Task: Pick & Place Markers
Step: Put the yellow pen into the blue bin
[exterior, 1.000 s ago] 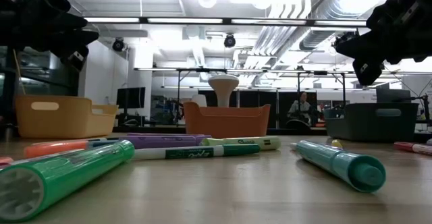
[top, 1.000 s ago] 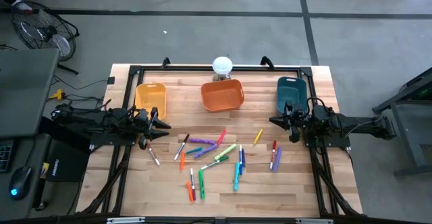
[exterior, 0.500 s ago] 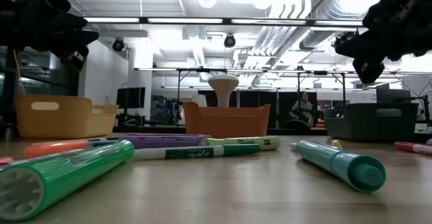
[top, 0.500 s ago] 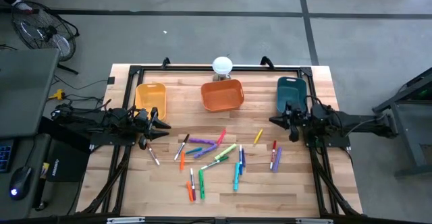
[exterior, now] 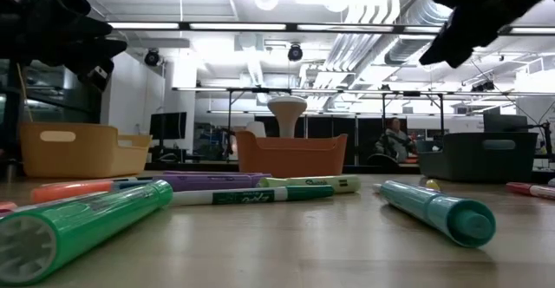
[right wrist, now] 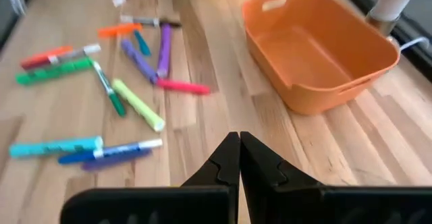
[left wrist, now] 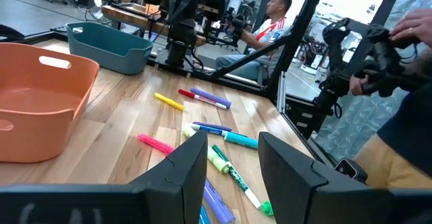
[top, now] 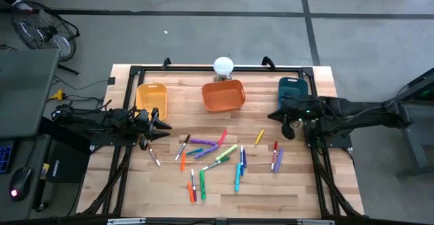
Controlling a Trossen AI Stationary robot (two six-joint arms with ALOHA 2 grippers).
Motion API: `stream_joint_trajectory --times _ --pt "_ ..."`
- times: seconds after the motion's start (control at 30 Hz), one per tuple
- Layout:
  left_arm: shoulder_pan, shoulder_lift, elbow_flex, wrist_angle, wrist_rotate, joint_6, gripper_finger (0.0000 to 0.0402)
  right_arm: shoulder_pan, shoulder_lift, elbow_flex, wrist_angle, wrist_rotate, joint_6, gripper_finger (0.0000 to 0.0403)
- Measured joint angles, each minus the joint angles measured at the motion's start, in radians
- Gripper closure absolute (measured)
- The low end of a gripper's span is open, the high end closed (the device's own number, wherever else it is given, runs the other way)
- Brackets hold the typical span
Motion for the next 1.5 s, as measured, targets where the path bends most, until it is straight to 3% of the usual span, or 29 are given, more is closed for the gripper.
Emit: stream_joint_trajectory --times 0.3,0.6,0.8,1.07,1.3,1.5 --pt "0.000 0.000 0.000 0.000 0.000 0.000 0.0270 0.000 0.262 0.112 -0.058 -0.010 -0.152 0.0402" --pt "0.000 0.000 0.000 0.000 0.000 0.000 0.0270 0.009 0.413 0.119 -0.071 -0.015 -0.412 0.0402" --pt "0.000 0.000 0.000 0.000 0.000 0.000 0.0270 0.009 0.509 0.119 -0.071 -0.087 -0.597 0.0392" --pt "0.000 0.000 0.000 0.000 0.000 0.000 0.0270 0.009 0.620 0.120 -0.068 -0.182 -0.750 0.0305" --pt "0.000 0.000 0.000 0.000 0.000 0.000 0.0270 0.016 0.679 0.120 -0.066 -0.134 -0.836 0.0222" --pt "0.000 0.000 0.000 0.000 0.000 0.000 0.0270 0.020 0.716 0.120 -0.066 -0.152 -0.903 0.0188"
